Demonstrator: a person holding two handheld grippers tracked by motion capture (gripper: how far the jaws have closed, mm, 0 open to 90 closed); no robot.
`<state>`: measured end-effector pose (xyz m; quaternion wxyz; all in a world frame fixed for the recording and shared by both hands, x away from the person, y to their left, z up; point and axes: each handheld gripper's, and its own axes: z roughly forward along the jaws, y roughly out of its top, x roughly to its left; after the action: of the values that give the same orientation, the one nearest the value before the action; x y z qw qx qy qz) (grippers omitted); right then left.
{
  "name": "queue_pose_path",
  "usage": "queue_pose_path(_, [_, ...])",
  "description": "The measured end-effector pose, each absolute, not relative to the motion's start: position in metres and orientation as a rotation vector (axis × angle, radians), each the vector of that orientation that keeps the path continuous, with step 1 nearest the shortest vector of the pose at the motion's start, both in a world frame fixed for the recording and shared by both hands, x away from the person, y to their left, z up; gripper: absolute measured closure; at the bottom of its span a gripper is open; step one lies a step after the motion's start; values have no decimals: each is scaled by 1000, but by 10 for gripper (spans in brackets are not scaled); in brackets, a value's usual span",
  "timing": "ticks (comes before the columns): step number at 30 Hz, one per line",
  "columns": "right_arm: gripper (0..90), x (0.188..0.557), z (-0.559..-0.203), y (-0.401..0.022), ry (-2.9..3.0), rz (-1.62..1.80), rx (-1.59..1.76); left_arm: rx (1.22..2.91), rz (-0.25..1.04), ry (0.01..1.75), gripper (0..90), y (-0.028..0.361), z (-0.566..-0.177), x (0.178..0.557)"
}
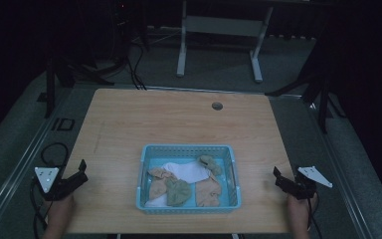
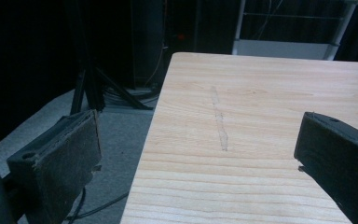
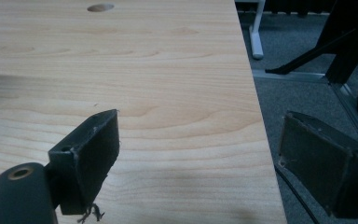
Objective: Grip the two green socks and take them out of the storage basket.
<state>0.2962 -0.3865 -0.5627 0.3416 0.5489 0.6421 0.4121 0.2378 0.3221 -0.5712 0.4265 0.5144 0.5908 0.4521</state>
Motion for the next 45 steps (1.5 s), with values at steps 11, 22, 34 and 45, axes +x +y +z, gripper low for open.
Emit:
queue_pose_path(11, [117, 301, -564, -384, 1786, 1028, 1492, 1279, 1124, 1485, 7, 323, -571, 238])
queue_pose_path(22, [114, 299, -553, -391, 2138, 919, 1467, 1287, 1104, 1480, 7, 324, -572, 239])
queue_pose_path(34, [115, 300, -540, -388, 2636, 505, 1213, 1298, 1089, 1476, 7, 324, -572, 240])
queue_pose_path(45, [141, 304, -523, -372, 2942, 244, 976, 1297, 1075, 1478, 7, 325, -572, 240])
